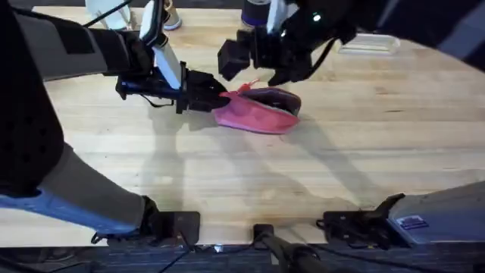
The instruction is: Unzip the bag, pick up the pens from the table one at a time and place them inside, then zip the bag closed.
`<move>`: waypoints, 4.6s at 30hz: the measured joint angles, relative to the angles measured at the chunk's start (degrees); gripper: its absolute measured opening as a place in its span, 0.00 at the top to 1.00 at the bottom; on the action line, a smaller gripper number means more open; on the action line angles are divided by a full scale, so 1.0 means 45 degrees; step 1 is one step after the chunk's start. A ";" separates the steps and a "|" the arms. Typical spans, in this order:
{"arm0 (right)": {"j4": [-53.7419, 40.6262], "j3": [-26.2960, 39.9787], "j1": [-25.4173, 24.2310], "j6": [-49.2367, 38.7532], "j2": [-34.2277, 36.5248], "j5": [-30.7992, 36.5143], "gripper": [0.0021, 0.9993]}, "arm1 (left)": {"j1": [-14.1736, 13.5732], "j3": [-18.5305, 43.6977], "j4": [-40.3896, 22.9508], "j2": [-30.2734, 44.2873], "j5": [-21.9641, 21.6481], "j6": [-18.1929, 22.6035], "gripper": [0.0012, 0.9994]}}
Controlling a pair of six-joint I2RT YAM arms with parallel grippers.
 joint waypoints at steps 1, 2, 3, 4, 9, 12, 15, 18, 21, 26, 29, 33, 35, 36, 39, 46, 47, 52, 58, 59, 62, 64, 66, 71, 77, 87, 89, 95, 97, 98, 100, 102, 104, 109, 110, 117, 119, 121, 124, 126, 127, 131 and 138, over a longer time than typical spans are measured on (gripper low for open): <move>-0.0003 0.0000 0.0010 -0.0057 0.0139 -0.0003 0.00 | 0.0000 0.0000 0.0000 0.0000 0.0000 0.0000 0.96; 0.0005 0.0000 0.0010 -0.0082 0.0252 -0.0003 0.00 | 0.0000 0.0000 0.0000 0.0000 0.0000 0.0000 0.96; 0.0000 -0.0004 0.0010 -0.0112 0.0328 0.0000 0.00 | 0.0000 0.0000 0.0000 0.0000 0.0000 0.0000 0.96; 0.0010 0.0000 0.0010 -0.0146 0.0405 0.0000 0.00 | 0.0000 0.0000 0.0000 0.0000 0.0000 0.0000 0.96; 0.0143 0.0000 0.0005 -0.0161 0.0671 0.0000 0.00 | 0.0000 0.0000 0.0000 0.0000 0.0000 0.0000 0.96; 0.0421 -0.0003 0.0005 -0.0161 0.0792 0.0000 0.00 | 0.0000 0.0000 0.0001 0.0000 -0.0005 0.0000 0.96; 0.0621 -0.0005 0.0005 -0.0162 0.0826 0.0000 0.00 | 0.0000 0.0000 0.0000 0.0000 -0.0005 0.0000 0.96; 0.0749 0.0000 0.0005 -0.0161 0.0827 0.0000 0.00 | 0.0000 0.0000 0.0000 0.0000 -0.0005 0.0000 0.96; 0.0949 0.0000 0.0005 -0.0165 0.0870 0.0000 0.00 | 0.0000 0.0000 0.0000 0.0000 -0.0005 0.0000 0.96; 0.1025 0.0000 0.0067 -0.0165 0.1027 0.0000 0.00 | 0.0000 0.0000 0.0000 0.0000 -0.0005 0.0000 0.96; 0.1052 0.0000 0.0186 -0.0170 0.1262 0.0000 0.00 | 0.0000 0.0000 0.0000 0.0000 -0.0005 0.0000 0.96; 0.1087 -0.0004 0.0258 -0.0209 0.1480 0.0001 0.01 | 0.0000 0.0000 0.0005 0.0000 -0.0034 0.0000 0.96; 0.1115 0.0000 0.0258 -0.0229 0.1514 0.0003 0.03 | 0.0000 0.0000 0.0005 0.0000 -0.0036 0.0000 0.96; 0.1150 0.0000 0.0258 -0.0247 0.1516 0.0010 0.05 | 0.0000 0.0000 0.0005 0.0000 -0.0039 0.0000 0.96; 0.1233 0.0000 0.0258 -0.0264 0.1516 0.0044 0.15 | 0.0000 0.0000 0.0001 0.0000 -0.0034 0.0000 0.96; 0.1243 0.0000 0.0258 -0.0320 0.1516 0.0044 0.38 | 0.0000 0.0000 0.0000 0.0000 -0.0034 0.0000 0.96; 0.1248 0.0000 0.0258 -0.0322 0.1516 0.0043 0.38 | 0.0000 0.0000 0.0000 0.0000 -0.0034 0.0000 0.96; 0.1229 0.0000 0.0299 -0.0335 0.1516 0.0041 0.41 | 0.0000 0.0000 0.0000 0.0000 -0.0034 0.0000 0.96; 0.1180 0.0000 0.0306 -0.0335 0.1521 0.0044 0.51 | 0.0000 0.0000 0.0000 0.0000 -0.0034 0.0000 0.96; 0.1180 -0.0005 0.0306 -0.0335 0.1521 0.0042 0.53 | 0.0000 0.0000 0.0000 0.0000 -0.0034 0.0000 0.96; 0.1180 -0.0002 0.0306 -0.0331 0.1518 0.0046 0.67 | 0.0000 0.0000 0.0000 0.0000 -0.0034 0.0000 0.96; 0.1180 0.0000 0.0306 -0.0313 0.1521 0.0048 0.91 | 0.0000 0.0000 0.0000 0.0000 -0.0034 0.0000 0.96; 0.1180 0.0000 0.0306 -0.0297 0.1517 0.0044 0.96 | 0.0000 0.0000 0.0000 0.0000 -0.0034 0.0000 0.96; 0.1206 -0.0002 0.0316 -0.0298 0.1521 0.0044 0.97 | 0.0000 0.0000 0.0005 0.0000 -0.0034 0.0000 0.96; 0.1230 -0.0001 0.0233 -0.0345 0.1521 0.0038 0.97 | 0.0000 0.0000 0.0005 0.0000 -0.0034 0.0000 0.96; 0.0092 0.0000 -0.0541 -0.1084 0.1521 -0.0548 0.97 | -0.0114 0.0000 0.0012 0.0000 0.0198 0.0000 0.96; -0.0112 0.0019 -0.0714 -0.1297 0.1521 -0.0665 0.97 | -0.0170 0.0000 0.0024 0.0000 0.0272 0.0000 0.96; -0.0424 0.0024 -0.1543 -0.1871 0.1501 -0.1536 0.97 | -0.0303 0.0000 0.0125 0.0000 0.0422 0.0000 0.96; -0.0515 0.0024 -0.1744 -0.1987 0.1433 -0.1797 0.97 | -0.0330 0.0000 0.0155 0.0000 0.0491 -0.0005 0.96; -0.0557 0.0024 -0.1828 -0.2056 0.1381 -0.1886 0.97 | -0.0346 0.0001 0.0154 0.0000 0.0557 -0.0001 0.96; -0.0655 0.0024 -0.1981 -0.2166 0.1244 -0.2001 0.97 | -0.0379 0.0005 0.0155 0.0000 0.0665 -0.0005 0.96; -0.1145 0.0029 -0.2520 -0.2564 0.1046 -0.0933 0.97 | -0.0235 -0.0017 0.0023 0.0004 0.0254 -0.0004 0.96; -0.1209 0.0029 -0.3094 -0.2731 0.1030 -0.0141 0.97 | -0.0088 -0.0029 -0.0001 0.0004 0.0114 -0.0001 0.96; -0.1305 0.0029 -0.3560 -0.2923 0.1035 0.0730 0.97 | -0.0024 -0.0029 0.0000 0.0002 0.0044 0.0000 0.96; -0.1326 0.0029 -0.3584 -0.2963 0.1032 0.0798 0.97 | -0.0024 -0.0029 0.0000 0.0002 0.0044 -0.0005 0.96; -0.1307 0.0029 -0.3686 -0.3216 0.0818 0.0635 0.97 | -0.0024 -0.0029 0.0000 0.0001 0.0019 -0.0004 0.96; -0.1316 0.0029 -0.3667 -0.3308 0.0466 0.0219 0.97 | -0.0024 -0.0029 0.0000 0.0002 0.0019 -0.0005 0.96; -0.1316 0.0029 -0.3633 -0.3337 0.0007 -0.0357 0.87 | -0.0024 -0.0029 0.0000 0.0005 0.0015 -0.0005 0.96; -0.1316 0.0029 -0.3614 -0.3395 -0.0613 -0.1489 0.44 | -0.0024 -0.0029 0.0000 0.0000 0.0015 0.0000 0.96; -0.1319 0.0029 -0.3614 -0.3400 -0.0883 -0.2331 0.15 | -0.0024 -0.0029 0.0000 0.0005 0.0015 -0.0003 0.96; -0.1320 0.0029 -0.3614 -0.3448 -0.0944 -0.2741 0.05 | -0.0024 -0.0029 0.0000 0.0004 0.0015 -0.0004 0.96; -0.1341 0.0029 -0.3614 -0.3449 -0.0952 -0.4410 0.00 | -0.0024 -0.0029 0.0000 0.0000 0.0015 0.0000 0.96; -0.1686 0.0029 -0.3589 -0.3347 -0.0952 -0.5659 0.00 | -0.0024 -0.0029 0.0000 0.0000 0.0015 -0.0005 0.96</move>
